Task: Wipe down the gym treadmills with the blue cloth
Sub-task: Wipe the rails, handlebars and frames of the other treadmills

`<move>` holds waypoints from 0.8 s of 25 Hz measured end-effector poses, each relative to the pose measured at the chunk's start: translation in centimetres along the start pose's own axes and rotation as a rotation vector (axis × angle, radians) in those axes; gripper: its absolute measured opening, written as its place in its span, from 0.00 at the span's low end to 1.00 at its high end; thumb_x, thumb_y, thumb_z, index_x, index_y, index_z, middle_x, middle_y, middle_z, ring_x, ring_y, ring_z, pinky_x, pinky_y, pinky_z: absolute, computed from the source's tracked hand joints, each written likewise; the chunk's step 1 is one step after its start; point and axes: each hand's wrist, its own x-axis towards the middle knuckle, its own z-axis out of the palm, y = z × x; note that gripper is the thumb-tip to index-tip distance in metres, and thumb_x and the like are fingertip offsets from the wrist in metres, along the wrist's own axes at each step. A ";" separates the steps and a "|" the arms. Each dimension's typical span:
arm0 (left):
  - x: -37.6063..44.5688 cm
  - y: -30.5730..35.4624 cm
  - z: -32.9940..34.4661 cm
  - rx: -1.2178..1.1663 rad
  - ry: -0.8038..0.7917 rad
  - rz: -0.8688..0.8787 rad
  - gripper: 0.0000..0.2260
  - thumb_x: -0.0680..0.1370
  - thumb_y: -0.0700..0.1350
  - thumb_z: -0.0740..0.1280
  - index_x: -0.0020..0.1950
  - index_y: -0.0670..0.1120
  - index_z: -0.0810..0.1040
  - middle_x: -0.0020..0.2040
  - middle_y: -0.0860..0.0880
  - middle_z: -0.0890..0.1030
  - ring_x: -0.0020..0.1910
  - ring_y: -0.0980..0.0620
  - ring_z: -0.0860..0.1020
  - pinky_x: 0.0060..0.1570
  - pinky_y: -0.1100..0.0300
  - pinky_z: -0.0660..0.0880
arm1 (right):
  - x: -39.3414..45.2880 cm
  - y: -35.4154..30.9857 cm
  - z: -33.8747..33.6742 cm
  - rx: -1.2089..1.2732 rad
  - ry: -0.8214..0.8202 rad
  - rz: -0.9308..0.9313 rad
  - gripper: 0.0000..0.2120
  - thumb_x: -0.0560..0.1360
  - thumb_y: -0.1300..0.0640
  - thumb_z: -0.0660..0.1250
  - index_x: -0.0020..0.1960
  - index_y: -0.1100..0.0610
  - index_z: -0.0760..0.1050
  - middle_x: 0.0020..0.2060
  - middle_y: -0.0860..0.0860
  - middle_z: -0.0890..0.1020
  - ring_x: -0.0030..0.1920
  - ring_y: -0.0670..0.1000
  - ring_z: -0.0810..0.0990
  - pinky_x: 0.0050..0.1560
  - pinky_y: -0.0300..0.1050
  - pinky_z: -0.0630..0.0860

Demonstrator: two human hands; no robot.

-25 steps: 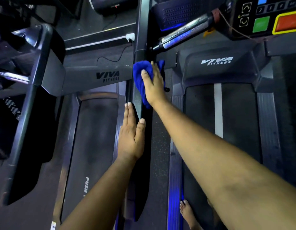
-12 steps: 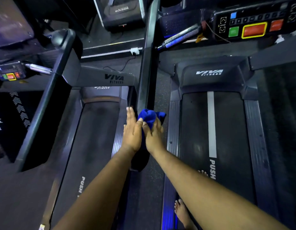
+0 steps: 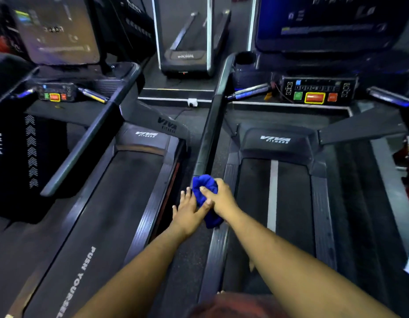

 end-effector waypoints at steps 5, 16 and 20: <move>2.8 5.6 -0.6 -0.492 -0.071 0.175 0.28 0.68 0.64 0.73 0.63 0.53 0.74 0.60 0.51 0.82 0.62 0.53 0.80 0.63 0.51 0.75 | 1.0 -4.0 -5.8 0.357 0.144 0.019 0.13 0.75 0.49 0.73 0.54 0.55 0.75 0.50 0.54 0.83 0.53 0.54 0.83 0.56 0.53 0.80; 20.4 17.7 -3.1 -0.239 -0.039 0.252 0.17 0.68 0.53 0.68 0.47 0.40 0.80 0.43 0.48 0.79 0.40 0.57 0.78 0.47 0.55 0.74 | 15.6 -5.5 -22.6 -0.004 -0.111 -0.251 0.17 0.73 0.51 0.76 0.60 0.50 0.76 0.54 0.45 0.83 0.55 0.45 0.81 0.58 0.41 0.75; 26.2 19.3 -5.4 -0.042 0.094 0.196 0.17 0.72 0.52 0.76 0.57 0.47 0.81 0.50 0.51 0.84 0.49 0.53 0.81 0.47 0.61 0.73 | 21.6 -7.4 -24.8 -0.026 0.068 -0.228 0.09 0.76 0.49 0.72 0.46 0.51 0.74 0.39 0.46 0.81 0.41 0.46 0.79 0.44 0.42 0.75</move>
